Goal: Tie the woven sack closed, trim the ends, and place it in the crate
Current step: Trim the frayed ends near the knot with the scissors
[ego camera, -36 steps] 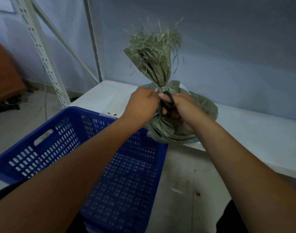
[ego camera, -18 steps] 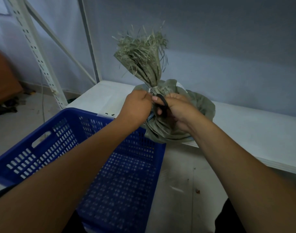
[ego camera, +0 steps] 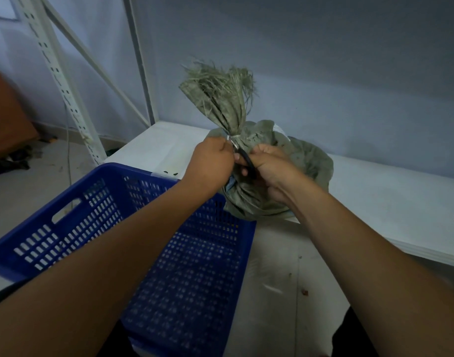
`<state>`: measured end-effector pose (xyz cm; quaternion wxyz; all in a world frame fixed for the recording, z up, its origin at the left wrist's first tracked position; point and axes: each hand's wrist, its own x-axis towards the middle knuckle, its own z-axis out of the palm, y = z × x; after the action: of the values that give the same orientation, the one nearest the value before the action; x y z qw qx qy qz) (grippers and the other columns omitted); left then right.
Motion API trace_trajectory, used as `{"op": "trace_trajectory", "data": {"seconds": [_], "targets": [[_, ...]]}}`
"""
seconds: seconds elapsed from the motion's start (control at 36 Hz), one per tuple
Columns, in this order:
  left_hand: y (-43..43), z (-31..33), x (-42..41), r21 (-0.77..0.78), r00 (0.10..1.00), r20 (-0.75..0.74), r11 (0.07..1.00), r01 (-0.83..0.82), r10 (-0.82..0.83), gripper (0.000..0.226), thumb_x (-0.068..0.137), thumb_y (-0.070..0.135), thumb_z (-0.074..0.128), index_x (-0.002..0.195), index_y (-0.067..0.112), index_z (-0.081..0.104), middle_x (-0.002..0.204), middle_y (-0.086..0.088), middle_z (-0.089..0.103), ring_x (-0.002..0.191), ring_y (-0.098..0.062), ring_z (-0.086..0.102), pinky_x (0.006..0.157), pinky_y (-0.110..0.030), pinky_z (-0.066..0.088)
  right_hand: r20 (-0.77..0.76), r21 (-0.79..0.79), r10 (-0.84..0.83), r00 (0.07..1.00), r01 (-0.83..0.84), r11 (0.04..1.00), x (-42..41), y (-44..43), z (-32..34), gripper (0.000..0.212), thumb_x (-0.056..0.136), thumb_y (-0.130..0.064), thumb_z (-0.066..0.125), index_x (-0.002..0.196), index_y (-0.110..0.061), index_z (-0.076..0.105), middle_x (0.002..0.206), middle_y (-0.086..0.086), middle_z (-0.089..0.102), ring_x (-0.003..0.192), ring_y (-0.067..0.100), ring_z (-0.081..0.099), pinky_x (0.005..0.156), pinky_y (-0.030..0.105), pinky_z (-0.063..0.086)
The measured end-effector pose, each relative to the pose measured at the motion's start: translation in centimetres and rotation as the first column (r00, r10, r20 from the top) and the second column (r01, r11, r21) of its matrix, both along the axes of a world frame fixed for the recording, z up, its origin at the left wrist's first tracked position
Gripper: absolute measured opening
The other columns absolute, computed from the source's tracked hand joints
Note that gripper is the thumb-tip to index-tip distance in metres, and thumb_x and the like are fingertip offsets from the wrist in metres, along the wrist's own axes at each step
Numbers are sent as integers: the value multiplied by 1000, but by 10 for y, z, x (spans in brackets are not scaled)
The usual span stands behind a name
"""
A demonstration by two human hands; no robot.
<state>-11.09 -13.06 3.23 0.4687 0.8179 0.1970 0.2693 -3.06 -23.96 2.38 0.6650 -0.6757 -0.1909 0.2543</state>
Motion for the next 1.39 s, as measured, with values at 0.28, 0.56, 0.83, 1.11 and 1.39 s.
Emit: {"op": "trace_trajectory", "data": {"seconds": [0.28,0.56,0.83,1.11,1.39], "targets": [[4,10,-2,-82,997,-25,994,66,-68,40,97,14,45,58,16,38,54,3,39,52,-11,36,54,-29,30,-125,49,212,969,-207,977,-1,-11,8,16,92,-31,66,90,-16,63,59,0,51,46,7,26,37,16,13],[-6,13,-6,39,984,-120,989,140,-135,48,101,9,40,55,21,41,41,4,47,43,-3,47,45,-14,31,-287,86,345,894,-334,938,0,-11,10,30,87,-48,60,89,-18,59,66,7,48,54,13,23,40,16,13],[-5,18,-7,-31,971,-164,985,169,-172,46,98,10,45,53,20,46,33,11,45,32,2,42,36,-10,28,-277,82,334,901,-324,942,0,-11,9,40,89,-49,58,59,-24,64,67,8,50,52,14,25,41,17,13],[-8,23,-12,7,962,-197,981,193,-187,43,100,10,45,58,21,49,56,7,47,49,-5,45,43,-8,34,-230,47,297,927,-295,954,3,-8,4,34,86,-53,63,86,-19,64,68,5,52,52,12,27,45,20,11],[-1,24,-11,-27,957,-231,985,171,-173,42,99,3,43,58,14,40,57,-3,38,49,-12,32,40,-15,28,-142,8,240,960,-241,970,1,-4,-2,34,82,-50,71,96,-20,67,64,2,52,47,8,27,36,17,14]]}}
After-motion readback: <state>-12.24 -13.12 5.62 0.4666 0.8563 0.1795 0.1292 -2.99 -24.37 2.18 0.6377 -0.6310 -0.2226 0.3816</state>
